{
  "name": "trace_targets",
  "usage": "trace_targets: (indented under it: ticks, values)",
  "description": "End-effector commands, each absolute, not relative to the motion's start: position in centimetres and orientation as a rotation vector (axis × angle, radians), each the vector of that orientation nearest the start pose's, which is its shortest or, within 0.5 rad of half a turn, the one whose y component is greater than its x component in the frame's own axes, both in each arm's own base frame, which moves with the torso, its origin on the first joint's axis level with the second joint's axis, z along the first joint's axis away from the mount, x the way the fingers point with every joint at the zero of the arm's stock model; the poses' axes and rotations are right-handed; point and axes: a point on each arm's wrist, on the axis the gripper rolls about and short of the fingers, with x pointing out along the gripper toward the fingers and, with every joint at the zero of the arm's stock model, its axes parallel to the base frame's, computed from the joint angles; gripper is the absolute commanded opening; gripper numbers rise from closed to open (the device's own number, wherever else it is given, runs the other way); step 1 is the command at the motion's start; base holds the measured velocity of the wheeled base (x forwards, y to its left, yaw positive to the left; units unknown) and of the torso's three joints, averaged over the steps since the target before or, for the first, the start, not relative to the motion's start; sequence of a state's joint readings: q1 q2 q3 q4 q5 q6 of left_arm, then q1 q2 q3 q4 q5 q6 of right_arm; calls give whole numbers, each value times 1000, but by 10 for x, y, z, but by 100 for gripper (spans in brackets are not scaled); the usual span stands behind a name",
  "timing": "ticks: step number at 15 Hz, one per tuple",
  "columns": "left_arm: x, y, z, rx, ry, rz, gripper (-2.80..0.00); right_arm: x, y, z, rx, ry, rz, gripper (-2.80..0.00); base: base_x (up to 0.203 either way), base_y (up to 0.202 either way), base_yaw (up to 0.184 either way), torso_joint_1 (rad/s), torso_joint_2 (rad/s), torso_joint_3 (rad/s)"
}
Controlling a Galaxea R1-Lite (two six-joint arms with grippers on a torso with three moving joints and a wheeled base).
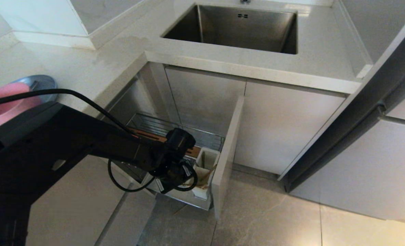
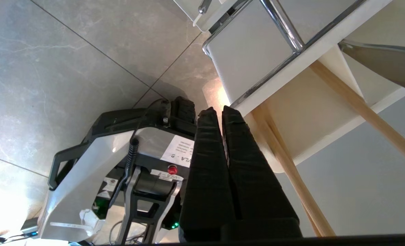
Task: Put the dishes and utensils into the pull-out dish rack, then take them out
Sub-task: Take the chopsticks out of the cupboard
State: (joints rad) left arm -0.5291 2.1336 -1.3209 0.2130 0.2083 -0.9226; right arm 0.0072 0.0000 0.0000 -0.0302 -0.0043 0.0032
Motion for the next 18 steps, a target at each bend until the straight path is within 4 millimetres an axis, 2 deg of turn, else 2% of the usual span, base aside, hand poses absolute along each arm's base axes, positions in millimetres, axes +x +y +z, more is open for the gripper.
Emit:
trace_targets:
  ticks: [1, 6, 7, 14, 18]
  values:
    - [336, -192, 93, -478, 991, 168, -280, -22, 0, 76, 3, -22, 3, -280, 0, 0, 0, 0, 0, 0]
    - [327, -184, 130, -524, 957, 125, -280, -22, 0, 76, 3, -22, 3, -280, 0, 0, 0, 0, 0, 0]
    - [328, -180, 130, -527, 978, 128, 0, -22, 0, 76, 3, -23, 3, -280, 0, 0, 0, 0, 0, 0]
    - [345, -170, 113, -590, 1085, 94, 0, -22, 0, 76, 3, -22, 3, -280, 0, 0, 0, 0, 0, 0]
    - [344, -170, 112, -607, 1123, 77, 0, -22, 0, 76, 3, -23, 3, -280, 0, 0, 0, 0, 0, 0]
